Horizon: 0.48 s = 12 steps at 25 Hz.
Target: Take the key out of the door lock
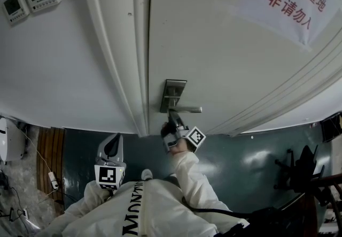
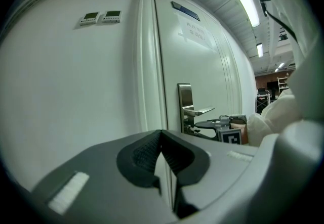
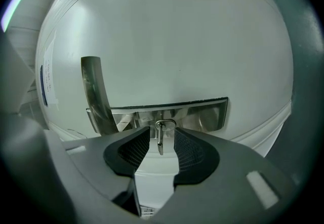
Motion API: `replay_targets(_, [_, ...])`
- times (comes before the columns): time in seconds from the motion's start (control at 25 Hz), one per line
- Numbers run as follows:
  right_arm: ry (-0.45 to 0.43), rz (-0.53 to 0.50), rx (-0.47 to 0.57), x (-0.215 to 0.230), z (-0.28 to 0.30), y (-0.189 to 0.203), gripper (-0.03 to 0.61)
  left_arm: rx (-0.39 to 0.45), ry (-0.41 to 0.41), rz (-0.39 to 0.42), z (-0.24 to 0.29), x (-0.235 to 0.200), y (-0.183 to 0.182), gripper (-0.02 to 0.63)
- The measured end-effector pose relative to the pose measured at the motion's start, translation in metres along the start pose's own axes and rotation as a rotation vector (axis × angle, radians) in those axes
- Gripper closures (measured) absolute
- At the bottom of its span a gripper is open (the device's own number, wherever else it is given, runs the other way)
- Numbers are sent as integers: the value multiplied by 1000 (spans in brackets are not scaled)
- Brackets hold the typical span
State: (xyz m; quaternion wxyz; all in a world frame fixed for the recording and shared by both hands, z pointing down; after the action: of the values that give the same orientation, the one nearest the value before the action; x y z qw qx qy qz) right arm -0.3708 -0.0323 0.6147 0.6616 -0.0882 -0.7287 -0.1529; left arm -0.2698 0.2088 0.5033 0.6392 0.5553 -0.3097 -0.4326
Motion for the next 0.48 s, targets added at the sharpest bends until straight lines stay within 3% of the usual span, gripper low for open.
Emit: replay_targets(0.48, [28, 5, -5, 1, 8, 1, 535, -2, -3, -10, 0, 1, 2, 614])
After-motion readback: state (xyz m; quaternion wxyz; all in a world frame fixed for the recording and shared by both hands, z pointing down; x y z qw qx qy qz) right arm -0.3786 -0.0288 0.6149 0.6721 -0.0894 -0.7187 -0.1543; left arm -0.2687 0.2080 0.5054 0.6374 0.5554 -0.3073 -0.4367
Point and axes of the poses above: the fingertips, and each gripper's own axes: z forward along the fingers, x to its right, y out of its underside, the point moved 2 cm from there along -z, backward along the fingers, and after that the axes turned 11 degrees about -z, right-handed, at the moved point
